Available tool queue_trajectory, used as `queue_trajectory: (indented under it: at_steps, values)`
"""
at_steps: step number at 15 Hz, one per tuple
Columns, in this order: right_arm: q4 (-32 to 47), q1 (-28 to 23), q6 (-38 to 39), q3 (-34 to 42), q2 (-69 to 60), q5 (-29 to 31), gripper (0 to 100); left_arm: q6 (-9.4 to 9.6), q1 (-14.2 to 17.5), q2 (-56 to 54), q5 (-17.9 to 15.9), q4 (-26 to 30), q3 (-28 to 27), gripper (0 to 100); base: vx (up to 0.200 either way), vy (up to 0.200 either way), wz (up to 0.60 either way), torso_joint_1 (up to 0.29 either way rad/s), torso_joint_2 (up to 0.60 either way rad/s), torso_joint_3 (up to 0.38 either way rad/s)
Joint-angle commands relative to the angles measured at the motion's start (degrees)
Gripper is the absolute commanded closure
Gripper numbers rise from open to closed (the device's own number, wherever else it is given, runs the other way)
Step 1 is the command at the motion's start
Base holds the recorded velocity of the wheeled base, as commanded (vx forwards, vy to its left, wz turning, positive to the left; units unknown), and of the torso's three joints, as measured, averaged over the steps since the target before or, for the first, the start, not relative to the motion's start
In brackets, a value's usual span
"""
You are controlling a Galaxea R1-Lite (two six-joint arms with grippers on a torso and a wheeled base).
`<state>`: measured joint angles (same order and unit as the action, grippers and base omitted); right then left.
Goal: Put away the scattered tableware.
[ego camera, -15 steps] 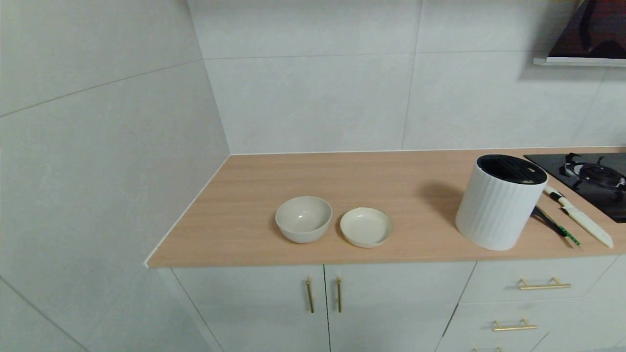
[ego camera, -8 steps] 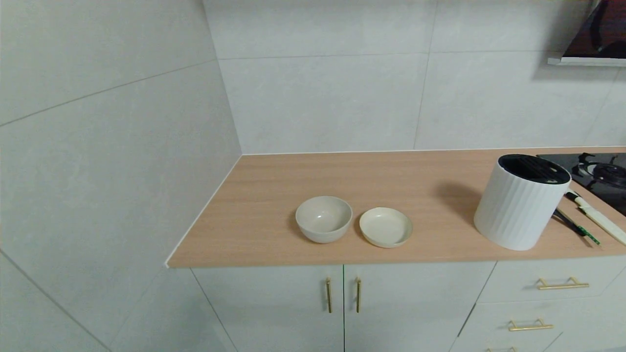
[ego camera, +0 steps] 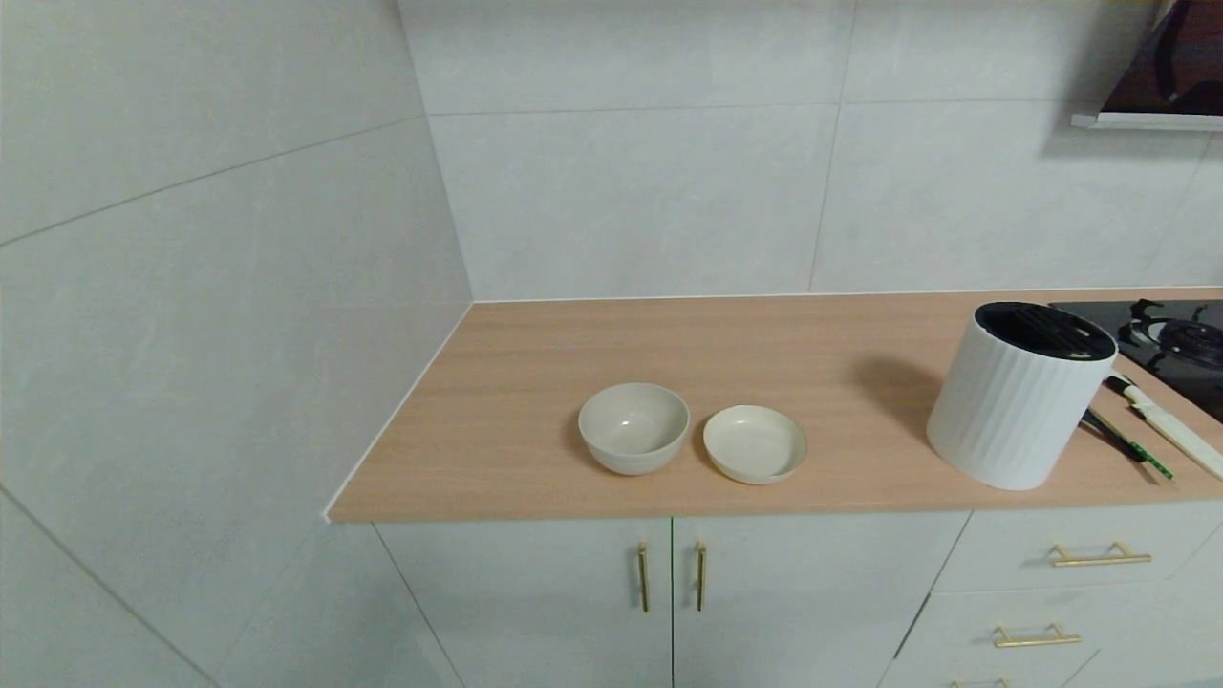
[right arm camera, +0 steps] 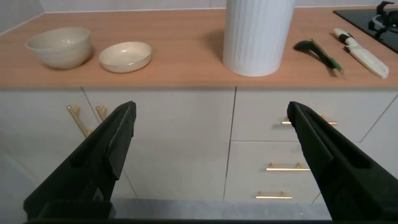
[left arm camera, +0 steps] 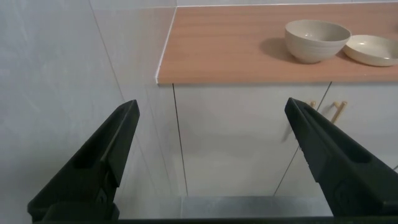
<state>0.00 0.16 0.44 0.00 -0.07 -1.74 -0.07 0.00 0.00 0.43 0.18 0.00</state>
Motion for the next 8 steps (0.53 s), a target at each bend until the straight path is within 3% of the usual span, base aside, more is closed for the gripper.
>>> queue_trajectory:
  at_steps: [1, 4, 8]
  values:
    - [0.0, 0.0, 0.0, 0.0, 0.1, 0.0, 0, -0.01, 0.0, 0.0, 0.0, 0.0, 0.0, 0, 0.000, 0.000, 0.00, 0.000, 0.00, 0.000]
    - [0.0, 0.0, 0.0, 0.0, 0.1, 0.0, 0, -0.01, 0.0, 0.1, 0.0, 0.0, 0.0, 0, 0.000, 0.000, 0.00, -0.121, 0.25, 0.146]
    - [0.0, 0.0, 0.0, 0.0, 0.1, 0.0, 0, -0.01, 0.0, 0.1, 0.0, 0.0, 0.0, 0, 0.000, 0.000, 0.00, -0.234, 0.52, 0.276]
